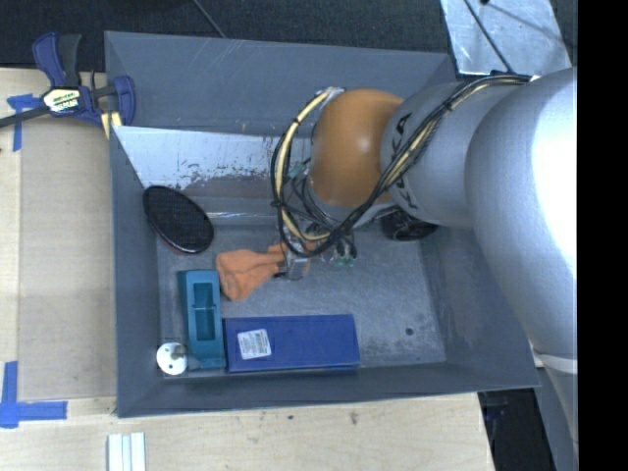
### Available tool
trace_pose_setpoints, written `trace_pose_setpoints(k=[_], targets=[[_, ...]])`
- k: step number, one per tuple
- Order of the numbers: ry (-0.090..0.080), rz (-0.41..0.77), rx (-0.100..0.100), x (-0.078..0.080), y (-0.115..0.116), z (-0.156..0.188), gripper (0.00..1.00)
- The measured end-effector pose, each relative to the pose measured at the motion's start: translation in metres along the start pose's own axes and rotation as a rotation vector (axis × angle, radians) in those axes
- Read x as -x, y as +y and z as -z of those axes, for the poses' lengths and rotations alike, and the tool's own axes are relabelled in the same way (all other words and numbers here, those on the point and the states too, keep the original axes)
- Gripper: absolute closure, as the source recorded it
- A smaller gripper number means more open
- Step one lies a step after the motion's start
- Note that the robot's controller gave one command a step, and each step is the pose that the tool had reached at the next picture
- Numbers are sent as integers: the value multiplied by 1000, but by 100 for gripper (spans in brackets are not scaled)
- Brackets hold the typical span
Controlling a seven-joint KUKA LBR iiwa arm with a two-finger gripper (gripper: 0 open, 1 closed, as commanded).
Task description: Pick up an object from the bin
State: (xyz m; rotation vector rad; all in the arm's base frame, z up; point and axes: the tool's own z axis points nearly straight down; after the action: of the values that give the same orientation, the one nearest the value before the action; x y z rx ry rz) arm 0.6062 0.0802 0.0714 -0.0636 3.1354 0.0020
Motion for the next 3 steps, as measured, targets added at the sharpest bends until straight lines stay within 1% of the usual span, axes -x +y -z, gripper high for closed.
trace_pose_setpoints(k=[1,2,3], targets=[[4,-2,0,-2,0,4,100],[3,318,0,-50,1,48,100],[3,319,0,-50,1,48,100]])
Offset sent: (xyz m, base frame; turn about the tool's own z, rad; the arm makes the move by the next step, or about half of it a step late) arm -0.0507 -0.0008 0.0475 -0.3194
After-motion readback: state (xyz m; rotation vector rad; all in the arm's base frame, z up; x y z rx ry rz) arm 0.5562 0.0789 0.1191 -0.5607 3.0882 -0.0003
